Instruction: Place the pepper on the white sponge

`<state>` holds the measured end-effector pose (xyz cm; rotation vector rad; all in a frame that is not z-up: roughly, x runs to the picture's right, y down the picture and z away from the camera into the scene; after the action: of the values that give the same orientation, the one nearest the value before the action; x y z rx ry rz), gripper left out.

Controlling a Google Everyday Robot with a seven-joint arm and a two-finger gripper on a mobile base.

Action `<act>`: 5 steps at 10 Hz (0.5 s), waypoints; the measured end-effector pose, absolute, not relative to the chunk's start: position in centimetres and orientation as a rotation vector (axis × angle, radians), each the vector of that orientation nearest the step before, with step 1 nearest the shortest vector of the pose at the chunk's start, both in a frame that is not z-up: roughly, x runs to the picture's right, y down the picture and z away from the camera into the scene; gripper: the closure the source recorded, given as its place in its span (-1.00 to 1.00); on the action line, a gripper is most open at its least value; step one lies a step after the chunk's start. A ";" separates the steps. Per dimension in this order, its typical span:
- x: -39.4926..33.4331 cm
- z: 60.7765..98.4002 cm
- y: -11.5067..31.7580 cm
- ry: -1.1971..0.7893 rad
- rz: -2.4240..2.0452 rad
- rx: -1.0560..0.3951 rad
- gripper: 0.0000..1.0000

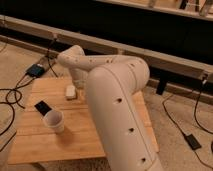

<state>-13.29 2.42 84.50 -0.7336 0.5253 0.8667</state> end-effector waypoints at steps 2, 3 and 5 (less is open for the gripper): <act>-15.5 85.3 -0.1 0.480 0.959 -0.726 1.00; -16.2 85.8 -0.9 0.466 0.983 -0.716 1.00; -17.4 86.6 -1.8 0.451 0.999 -0.703 1.00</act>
<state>-17.39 -1.84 86.60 -0.7031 0.4508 0.9989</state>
